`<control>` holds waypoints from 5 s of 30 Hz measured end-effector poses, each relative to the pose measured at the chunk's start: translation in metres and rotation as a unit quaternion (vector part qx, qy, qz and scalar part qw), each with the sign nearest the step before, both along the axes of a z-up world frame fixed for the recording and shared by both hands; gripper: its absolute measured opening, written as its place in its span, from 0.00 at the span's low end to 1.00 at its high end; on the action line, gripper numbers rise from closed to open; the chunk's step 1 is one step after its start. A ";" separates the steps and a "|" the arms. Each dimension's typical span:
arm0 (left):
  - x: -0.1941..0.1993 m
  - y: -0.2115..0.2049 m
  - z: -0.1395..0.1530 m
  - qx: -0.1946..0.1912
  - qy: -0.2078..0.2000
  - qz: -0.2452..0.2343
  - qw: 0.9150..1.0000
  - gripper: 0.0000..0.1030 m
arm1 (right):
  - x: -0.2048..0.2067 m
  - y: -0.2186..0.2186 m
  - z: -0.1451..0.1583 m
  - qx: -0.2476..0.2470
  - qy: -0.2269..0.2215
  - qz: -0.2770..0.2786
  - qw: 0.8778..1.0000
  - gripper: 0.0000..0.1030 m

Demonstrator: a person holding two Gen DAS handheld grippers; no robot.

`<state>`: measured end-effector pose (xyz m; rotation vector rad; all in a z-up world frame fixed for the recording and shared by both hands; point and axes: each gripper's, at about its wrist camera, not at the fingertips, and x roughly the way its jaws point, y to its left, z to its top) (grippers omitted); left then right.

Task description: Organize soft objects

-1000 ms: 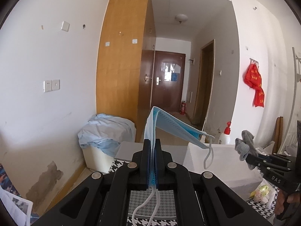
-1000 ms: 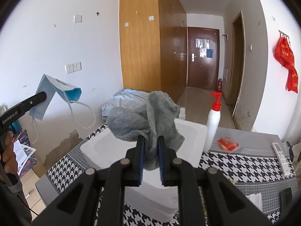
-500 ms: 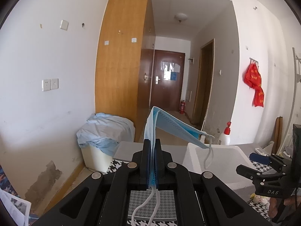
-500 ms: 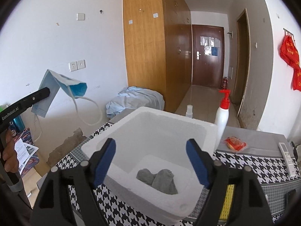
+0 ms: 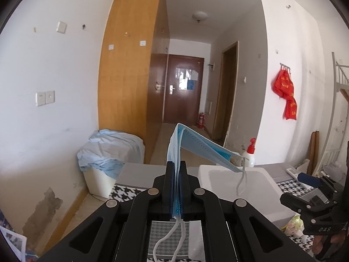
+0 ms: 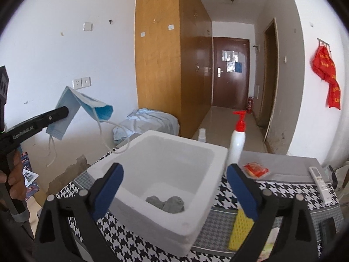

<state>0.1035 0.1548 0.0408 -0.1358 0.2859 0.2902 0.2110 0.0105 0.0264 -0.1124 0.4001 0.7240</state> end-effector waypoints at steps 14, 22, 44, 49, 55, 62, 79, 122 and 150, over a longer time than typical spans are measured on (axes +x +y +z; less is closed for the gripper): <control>0.027 -0.029 0.002 0.011 0.018 -0.051 0.998 0.04 | 0.004 -0.037 -0.003 0.008 -0.001 -0.042 0.999 0.95; 0.049 -0.047 0.002 0.013 0.036 -0.082 0.996 0.04 | 0.003 -0.060 -0.005 0.006 -0.005 -0.063 0.998 0.95; 0.093 -0.071 -0.019 0.017 0.093 -0.099 0.991 0.05 | 0.013 -0.092 -0.023 0.006 0.013 -0.099 0.995 0.95; 0.098 -0.070 -0.024 0.016 0.101 -0.090 0.991 0.53 | 0.016 -0.093 -0.026 0.006 0.020 -0.101 0.995 0.95; 0.089 -0.064 -0.021 0.012 0.078 -0.062 0.995 0.95 | 0.020 -0.093 -0.029 0.006 0.025 -0.099 0.995 0.95; 0.079 -0.050 -0.020 0.000 0.071 -0.042 0.997 0.95 | 0.025 -0.085 -0.035 -0.002 0.034 -0.089 0.995 0.95; 0.074 -0.019 -0.040 -0.003 0.106 -0.001 0.994 0.97 | 0.042 -0.061 -0.057 -0.021 0.062 -0.074 0.995 0.95; -0.020 -0.070 -0.046 -0.008 0.044 -0.060 0.997 0.97 | -0.016 -0.069 -0.047 -0.002 0.043 -0.037 0.998 0.95; -0.016 -0.150 -0.076 0.003 0.056 -0.151 0.987 0.97 | -0.046 -0.149 -0.063 0.005 0.036 -0.114 0.993 0.95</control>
